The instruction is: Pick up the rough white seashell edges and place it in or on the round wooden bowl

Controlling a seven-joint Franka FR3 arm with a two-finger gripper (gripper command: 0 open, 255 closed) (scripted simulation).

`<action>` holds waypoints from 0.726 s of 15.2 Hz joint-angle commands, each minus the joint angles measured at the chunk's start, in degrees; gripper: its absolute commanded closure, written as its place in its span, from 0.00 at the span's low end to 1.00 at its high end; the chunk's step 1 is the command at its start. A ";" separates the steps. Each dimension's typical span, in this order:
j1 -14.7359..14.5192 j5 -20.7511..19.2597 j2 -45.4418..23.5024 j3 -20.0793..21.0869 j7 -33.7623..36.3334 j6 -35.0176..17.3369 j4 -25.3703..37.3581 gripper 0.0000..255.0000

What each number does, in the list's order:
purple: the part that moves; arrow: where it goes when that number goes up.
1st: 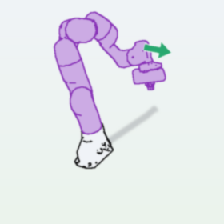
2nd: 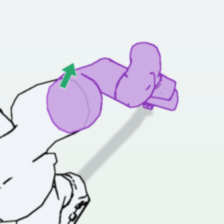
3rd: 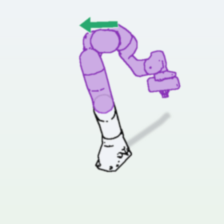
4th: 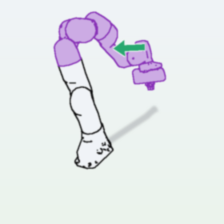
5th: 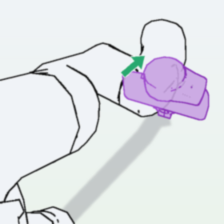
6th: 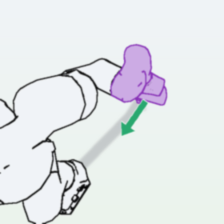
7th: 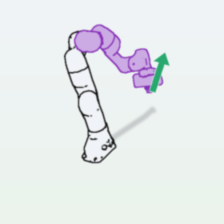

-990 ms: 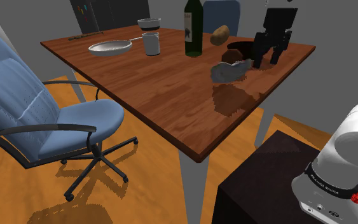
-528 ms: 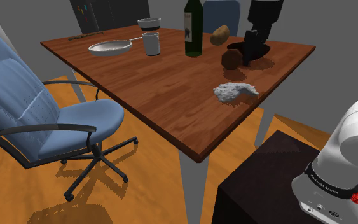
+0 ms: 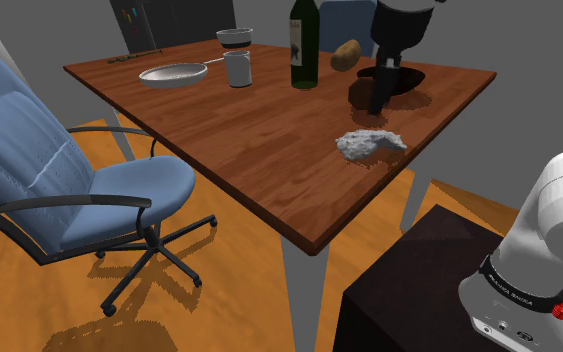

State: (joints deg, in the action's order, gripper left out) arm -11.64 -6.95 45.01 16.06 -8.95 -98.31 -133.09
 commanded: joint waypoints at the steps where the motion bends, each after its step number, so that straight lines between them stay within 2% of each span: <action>1: -0.10 -0.23 0.17 -0.06 -0.16 -1.50 -1.55 0.00; 4: -0.04 -0.46 0.23 -0.38 -0.10 -4.23 -4.32 0.00; 11: -0.04 -0.46 0.23 -0.38 -0.10 -4.23 -4.32 0.00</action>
State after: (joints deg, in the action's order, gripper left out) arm -11.68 -7.41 45.25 15.68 -9.05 -102.54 -137.40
